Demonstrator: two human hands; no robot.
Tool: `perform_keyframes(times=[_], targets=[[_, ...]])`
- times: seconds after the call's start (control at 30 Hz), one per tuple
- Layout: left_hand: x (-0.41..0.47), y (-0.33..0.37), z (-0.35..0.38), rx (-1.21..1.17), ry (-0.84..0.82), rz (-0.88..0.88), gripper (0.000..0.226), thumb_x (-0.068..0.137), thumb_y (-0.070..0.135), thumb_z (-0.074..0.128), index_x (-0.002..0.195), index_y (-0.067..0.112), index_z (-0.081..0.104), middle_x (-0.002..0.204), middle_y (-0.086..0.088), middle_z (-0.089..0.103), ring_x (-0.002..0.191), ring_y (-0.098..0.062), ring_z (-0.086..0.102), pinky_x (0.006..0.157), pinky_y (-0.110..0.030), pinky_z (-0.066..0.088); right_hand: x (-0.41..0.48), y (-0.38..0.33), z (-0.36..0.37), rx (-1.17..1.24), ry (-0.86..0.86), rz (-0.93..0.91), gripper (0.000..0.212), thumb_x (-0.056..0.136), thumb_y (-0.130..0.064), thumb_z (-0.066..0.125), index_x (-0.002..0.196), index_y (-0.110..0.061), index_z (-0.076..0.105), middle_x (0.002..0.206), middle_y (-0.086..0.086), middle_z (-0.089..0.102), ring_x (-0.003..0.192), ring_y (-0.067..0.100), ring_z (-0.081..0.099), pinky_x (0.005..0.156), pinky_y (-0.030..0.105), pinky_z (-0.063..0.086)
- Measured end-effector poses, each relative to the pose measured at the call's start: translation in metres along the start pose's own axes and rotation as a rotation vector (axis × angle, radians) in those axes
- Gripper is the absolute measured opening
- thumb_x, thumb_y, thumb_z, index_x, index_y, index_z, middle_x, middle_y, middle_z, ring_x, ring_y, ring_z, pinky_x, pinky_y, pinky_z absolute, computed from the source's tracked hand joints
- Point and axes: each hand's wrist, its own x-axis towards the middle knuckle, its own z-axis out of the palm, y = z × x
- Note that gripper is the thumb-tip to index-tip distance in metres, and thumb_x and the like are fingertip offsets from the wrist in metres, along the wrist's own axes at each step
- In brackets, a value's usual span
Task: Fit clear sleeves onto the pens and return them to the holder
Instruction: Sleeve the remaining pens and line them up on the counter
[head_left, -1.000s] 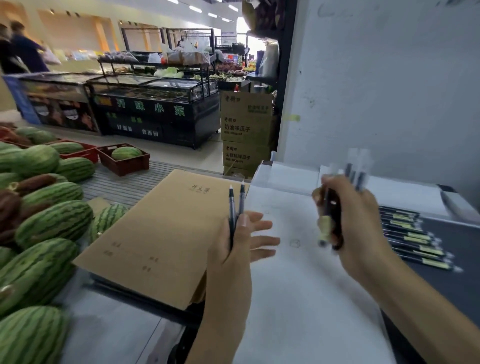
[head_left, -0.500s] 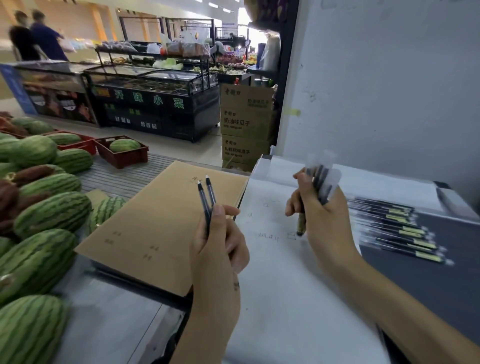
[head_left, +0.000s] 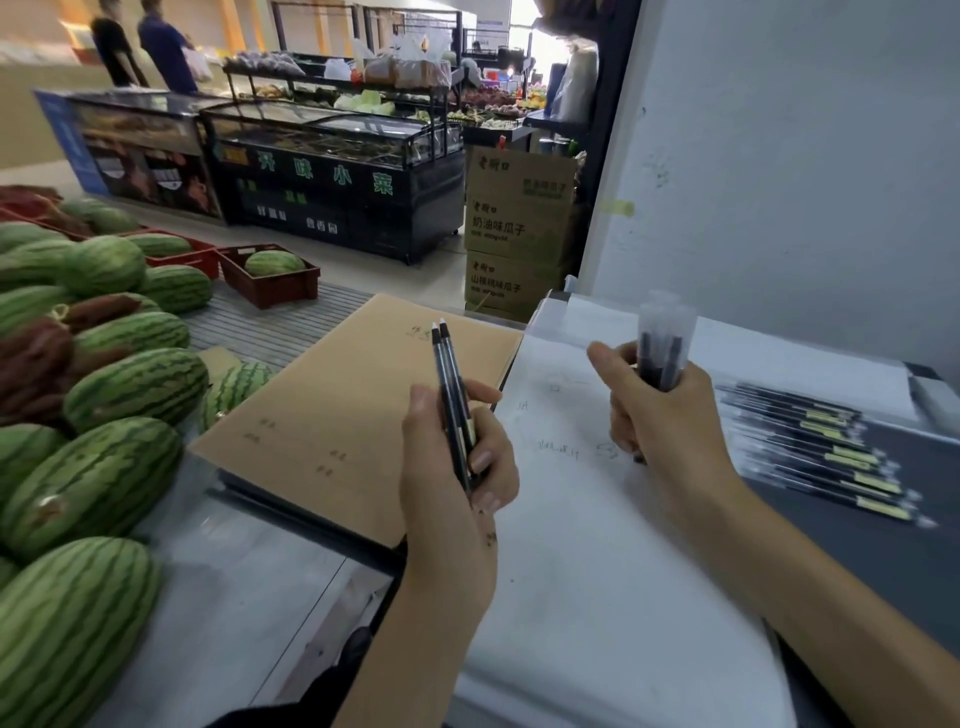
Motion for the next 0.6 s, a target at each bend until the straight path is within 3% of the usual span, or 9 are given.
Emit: perform_keyframes(times=[0.17, 0.27, 0.37, 0.5, 0.6], targets=[[0.004, -0.001, -0.002, 0.016, 0.006, -0.021, 0.030, 0.106, 0.036, 0.042, 0.088, 0.016, 0.055, 0.061, 0.000, 0.031, 0.036, -0.009, 0.022, 0.044, -0.030, 0.012, -0.002, 0.000, 0.004, -0.253, -0.204, 0.161, 0.022, 0.089, -0.033, 0.081, 0.086, -0.013, 0.072, 0.049, -0.006, 0.050, 0.035, 0.011, 0.033, 0.037, 0.019, 0.027], [0.005, 0.000, -0.004, 0.032, 0.002, -0.011, 0.029, 0.108, 0.033, 0.043, 0.087, 0.015, 0.052, 0.059, 0.001, 0.034, 0.035, -0.009, 0.023, 0.041, -0.027, 0.016, -0.004, 0.001, 0.011, -0.462, -0.264, 0.070, 0.012, 0.088, -0.031, 0.079, 0.092, -0.019, 0.079, 0.050, -0.010, 0.061, 0.035, 0.002, 0.045, 0.036, 0.015, 0.034], [0.005, 0.000, -0.005, 0.017, -0.005, -0.007, 0.030, 0.108, 0.033, 0.043, 0.086, 0.015, 0.054, 0.058, 0.001, 0.034, 0.035, -0.008, 0.024, 0.038, -0.024, 0.019, -0.004, 0.000, 0.014, -0.589, -0.348, 0.017, 0.022, 0.088, -0.030, 0.078, 0.099, -0.010, 0.077, 0.049, -0.008, 0.061, 0.037, 0.002, 0.047, 0.041, 0.011, 0.036], [0.005, 0.000, -0.004, 0.026, 0.015, -0.011, 0.031, 0.109, 0.032, 0.043, 0.086, 0.014, 0.054, 0.057, 0.001, 0.033, 0.034, -0.008, 0.022, 0.040, -0.027, 0.014, -0.004, 0.000, 0.014, -0.706, -0.365, -0.009, 0.035, 0.087, -0.031, 0.081, 0.065, -0.015, 0.059, 0.043, -0.012, 0.055, 0.035, 0.003, 0.045, 0.040, 0.010, 0.032], [0.005, 0.000, -0.003, 0.060, 0.024, -0.005, 0.030, 0.110, 0.030, 0.043, 0.089, 0.012, 0.054, 0.058, -0.001, 0.032, 0.034, -0.009, 0.021, 0.042, -0.030, 0.012, -0.004, -0.001, 0.013, -0.653, -0.353, -0.009, 0.027, 0.083, -0.028, 0.084, 0.072, -0.015, 0.064, 0.047, -0.012, 0.054, 0.036, 0.002, 0.044, 0.040, 0.009, 0.032]])
